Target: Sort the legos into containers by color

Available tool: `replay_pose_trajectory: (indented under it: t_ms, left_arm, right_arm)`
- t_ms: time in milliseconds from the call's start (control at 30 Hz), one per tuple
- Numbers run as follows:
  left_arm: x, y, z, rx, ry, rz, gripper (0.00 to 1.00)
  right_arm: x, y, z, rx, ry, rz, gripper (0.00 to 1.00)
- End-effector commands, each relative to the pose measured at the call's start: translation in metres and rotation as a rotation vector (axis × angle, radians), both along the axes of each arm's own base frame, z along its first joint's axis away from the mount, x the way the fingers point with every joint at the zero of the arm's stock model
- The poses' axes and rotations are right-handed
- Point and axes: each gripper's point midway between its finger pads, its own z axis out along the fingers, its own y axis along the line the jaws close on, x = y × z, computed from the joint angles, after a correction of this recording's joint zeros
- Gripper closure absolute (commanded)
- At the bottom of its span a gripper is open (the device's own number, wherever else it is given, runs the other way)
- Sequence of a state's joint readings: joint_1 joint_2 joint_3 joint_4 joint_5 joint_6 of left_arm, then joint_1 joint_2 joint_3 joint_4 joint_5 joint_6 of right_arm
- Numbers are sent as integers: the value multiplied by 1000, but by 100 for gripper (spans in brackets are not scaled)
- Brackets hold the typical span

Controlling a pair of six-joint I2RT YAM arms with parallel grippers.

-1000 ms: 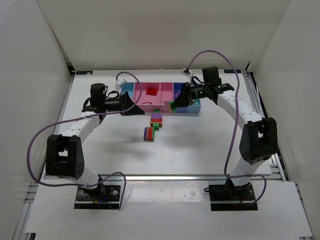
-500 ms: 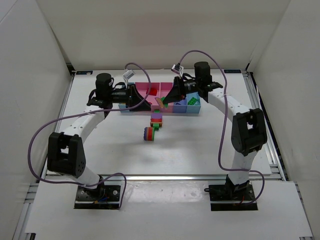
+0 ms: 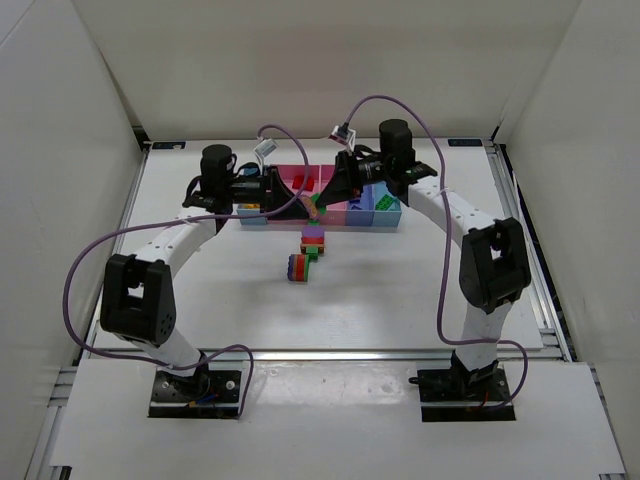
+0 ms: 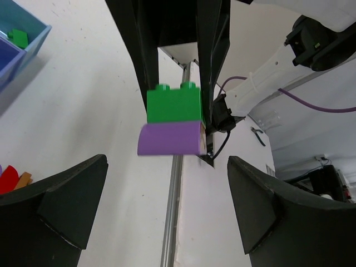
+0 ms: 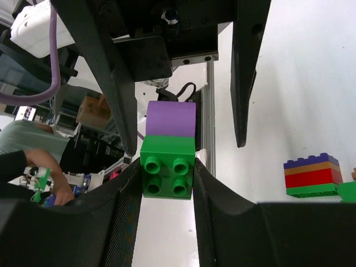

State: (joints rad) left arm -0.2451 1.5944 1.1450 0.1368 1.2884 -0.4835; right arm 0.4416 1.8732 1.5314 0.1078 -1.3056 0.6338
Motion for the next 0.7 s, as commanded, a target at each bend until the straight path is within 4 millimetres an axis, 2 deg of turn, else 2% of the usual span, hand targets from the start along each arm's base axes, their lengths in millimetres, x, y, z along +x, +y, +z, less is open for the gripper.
replay_pose_trajectory:
  t_ms: [0, 133, 400, 467, 600, 633, 667]
  left_arm:
    - [5, -2, 26, -28, -113, 1, 2]
    - [7, -3, 29, -38, -126, 5, 7]
    - [6, -3, 32, -48, -144, -14, 40]
    - [5, -3, 33, -52, -154, -22, 46]
    - [3, -3, 33, -56, -161, -41, 67]
    - [3, -3, 32, -55, -160, -40, 77]
    - [3, -3, 32, -55, -157, -40, 82]
  right_arm:
    - [-3, 6, 15, 35, -51, 35, 100]
    - [-5, 8, 15, 35, -51, 43, 100]
    - [-6, 10, 11, 25, -44, 38, 100]
    - [-5, 10, 8, 22, -42, 37, 100]
    - [-4, 10, 3, 13, -39, 29, 100]
    - [-3, 9, 1, 14, -53, 29, 100]
    - [-4, 9, 2, 13, -56, 27, 100]
